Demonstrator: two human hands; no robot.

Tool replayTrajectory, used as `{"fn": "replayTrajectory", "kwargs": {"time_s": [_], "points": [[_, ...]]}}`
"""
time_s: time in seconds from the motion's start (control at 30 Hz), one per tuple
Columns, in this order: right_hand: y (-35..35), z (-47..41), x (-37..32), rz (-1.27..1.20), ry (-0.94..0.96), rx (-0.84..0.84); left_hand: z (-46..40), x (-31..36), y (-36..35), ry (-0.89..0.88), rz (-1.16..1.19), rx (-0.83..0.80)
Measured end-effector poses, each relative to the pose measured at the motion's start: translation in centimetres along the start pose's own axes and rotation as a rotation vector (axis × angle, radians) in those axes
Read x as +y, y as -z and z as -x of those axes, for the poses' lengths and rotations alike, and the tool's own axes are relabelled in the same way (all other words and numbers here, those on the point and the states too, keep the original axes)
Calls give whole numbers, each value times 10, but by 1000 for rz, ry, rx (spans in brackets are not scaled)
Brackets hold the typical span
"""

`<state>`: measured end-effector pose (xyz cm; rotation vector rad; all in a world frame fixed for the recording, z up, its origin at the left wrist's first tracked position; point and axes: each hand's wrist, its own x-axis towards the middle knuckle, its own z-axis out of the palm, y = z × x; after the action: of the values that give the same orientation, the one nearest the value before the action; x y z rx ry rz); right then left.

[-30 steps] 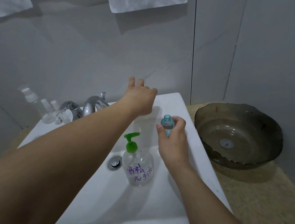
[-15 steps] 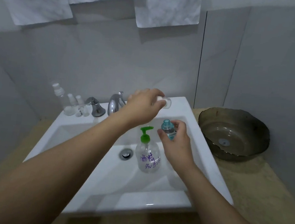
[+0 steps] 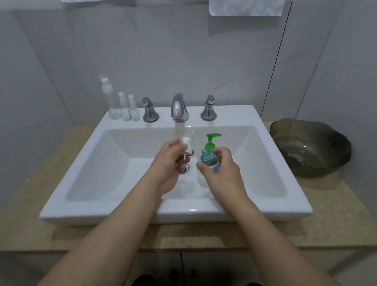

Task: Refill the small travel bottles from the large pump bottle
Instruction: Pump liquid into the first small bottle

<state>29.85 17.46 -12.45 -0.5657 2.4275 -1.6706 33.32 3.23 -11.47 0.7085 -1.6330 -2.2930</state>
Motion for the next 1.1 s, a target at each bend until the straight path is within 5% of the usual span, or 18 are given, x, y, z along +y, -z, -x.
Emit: {"fn": "replayTrajectory", "kwargs": {"time_s": [0.23, 0.57, 1.1], "points": [[-7, -5, -1, 151, 7, -19, -5, -16, 13, -123, -77, 5], [-10, -5, -1, 247, 28, -61, -7, -17, 14, -190, -86, 220], [-11, -7, 2, 291, 85, -32, -8, -20, 14, -225, -121, 167]]}}
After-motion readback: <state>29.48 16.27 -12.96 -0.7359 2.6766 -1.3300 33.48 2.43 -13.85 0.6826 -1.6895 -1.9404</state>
